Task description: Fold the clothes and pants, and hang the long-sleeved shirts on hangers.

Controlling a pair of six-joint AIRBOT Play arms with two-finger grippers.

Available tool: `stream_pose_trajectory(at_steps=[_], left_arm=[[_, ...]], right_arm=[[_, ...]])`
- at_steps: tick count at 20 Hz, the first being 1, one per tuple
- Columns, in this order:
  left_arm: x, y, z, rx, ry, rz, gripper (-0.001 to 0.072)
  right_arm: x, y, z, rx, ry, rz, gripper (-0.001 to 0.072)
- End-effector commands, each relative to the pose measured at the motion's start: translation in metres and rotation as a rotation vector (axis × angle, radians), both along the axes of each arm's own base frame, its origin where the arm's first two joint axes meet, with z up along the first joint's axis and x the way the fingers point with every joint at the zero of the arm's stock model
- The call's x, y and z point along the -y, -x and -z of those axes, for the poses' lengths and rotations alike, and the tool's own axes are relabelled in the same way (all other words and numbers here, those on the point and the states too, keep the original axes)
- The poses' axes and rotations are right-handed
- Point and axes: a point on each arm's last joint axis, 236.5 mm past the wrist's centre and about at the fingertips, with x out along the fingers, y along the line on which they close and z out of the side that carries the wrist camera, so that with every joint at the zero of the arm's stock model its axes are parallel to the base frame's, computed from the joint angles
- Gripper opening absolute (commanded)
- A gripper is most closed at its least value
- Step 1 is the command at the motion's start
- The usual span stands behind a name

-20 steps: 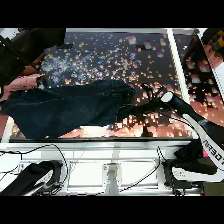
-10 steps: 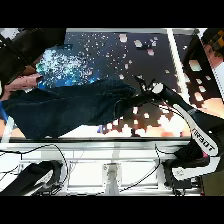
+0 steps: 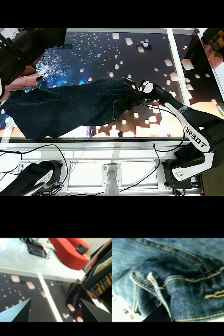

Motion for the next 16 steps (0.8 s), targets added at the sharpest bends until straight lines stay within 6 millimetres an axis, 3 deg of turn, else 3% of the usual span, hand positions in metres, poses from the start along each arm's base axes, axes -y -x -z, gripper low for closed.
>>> stream_pose_trajectory(at_steps=[1,3,5,7,9,12,14,16], left_arm=[[-0.002,-0.001,0.001,0.006,-0.021,-0.009,0.0700],[-0.002,-0.001,0.001,0.006,-0.023,-0.010,0.0700],[-0.002,-0.001,0.001,0.006,-0.023,-0.010,0.0700],[-0.002,-0.001,0.001,0.006,-0.022,-0.010,0.0700],[-0.002,-0.001,0.001,0.006,-0.022,-0.010,0.0699],[-0.002,-0.001,0.001,0.004,-0.019,-0.010,0.0683],[-0.002,-0.001,0.002,0.002,-0.021,-0.009,0.0510],[-0.002,0.000,0.009,-0.017,-0.051,-0.006,0.0495]], right_arm=[[0.001,0.013,-0.019,-0.058,-0.016,-0.073,0.0029],[0.015,0.006,-0.040,-0.051,-0.010,-0.096,0.0029],[0.042,-0.009,-0.065,-0.015,0.008,-0.075,0.0029],[0.082,-0.026,-0.090,0.020,0.037,0.011,0.0029],[0.137,-0.036,-0.106,0.034,0.112,0.118,0.0029],[0.234,-0.022,-0.112,-0.017,0.285,0.262,0.0028],[0.286,-0.002,-0.111,-0.087,0.368,0.327,0.0028],[0.334,0.023,-0.108,-0.170,0.438,0.400,0.0028]])
